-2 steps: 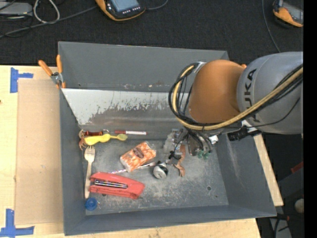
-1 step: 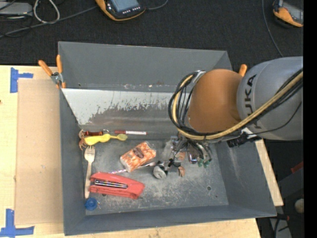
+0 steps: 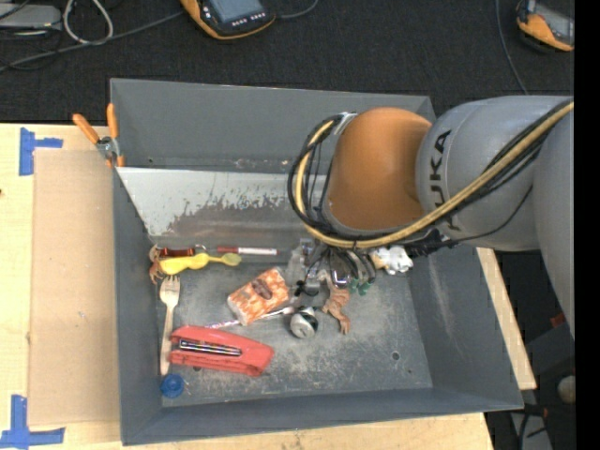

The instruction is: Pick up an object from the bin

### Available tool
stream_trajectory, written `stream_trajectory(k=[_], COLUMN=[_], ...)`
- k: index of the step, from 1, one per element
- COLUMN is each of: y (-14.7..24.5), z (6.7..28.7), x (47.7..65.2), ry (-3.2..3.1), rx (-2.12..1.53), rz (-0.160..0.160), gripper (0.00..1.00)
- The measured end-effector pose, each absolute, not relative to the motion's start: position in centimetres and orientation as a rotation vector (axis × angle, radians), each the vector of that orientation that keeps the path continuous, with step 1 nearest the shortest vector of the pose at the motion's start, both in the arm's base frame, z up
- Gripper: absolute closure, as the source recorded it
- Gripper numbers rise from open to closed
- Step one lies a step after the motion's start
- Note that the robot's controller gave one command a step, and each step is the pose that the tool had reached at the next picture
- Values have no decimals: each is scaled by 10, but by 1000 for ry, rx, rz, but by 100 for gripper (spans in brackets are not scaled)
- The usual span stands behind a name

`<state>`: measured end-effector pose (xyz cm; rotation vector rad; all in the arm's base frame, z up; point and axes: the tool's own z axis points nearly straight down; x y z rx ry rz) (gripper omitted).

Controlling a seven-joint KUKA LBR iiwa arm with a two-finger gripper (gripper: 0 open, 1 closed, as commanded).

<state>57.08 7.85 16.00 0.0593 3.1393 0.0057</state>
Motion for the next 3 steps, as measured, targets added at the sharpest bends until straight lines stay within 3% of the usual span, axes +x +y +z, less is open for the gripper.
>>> stream_trajectory(k=[1,2,3], y=[80,82,94], z=[222,212,185], x=[572,574,568], ry=[3148,3135,3142], rx=[44,95,68], rz=[4,9,7], gripper=[100,100,100])
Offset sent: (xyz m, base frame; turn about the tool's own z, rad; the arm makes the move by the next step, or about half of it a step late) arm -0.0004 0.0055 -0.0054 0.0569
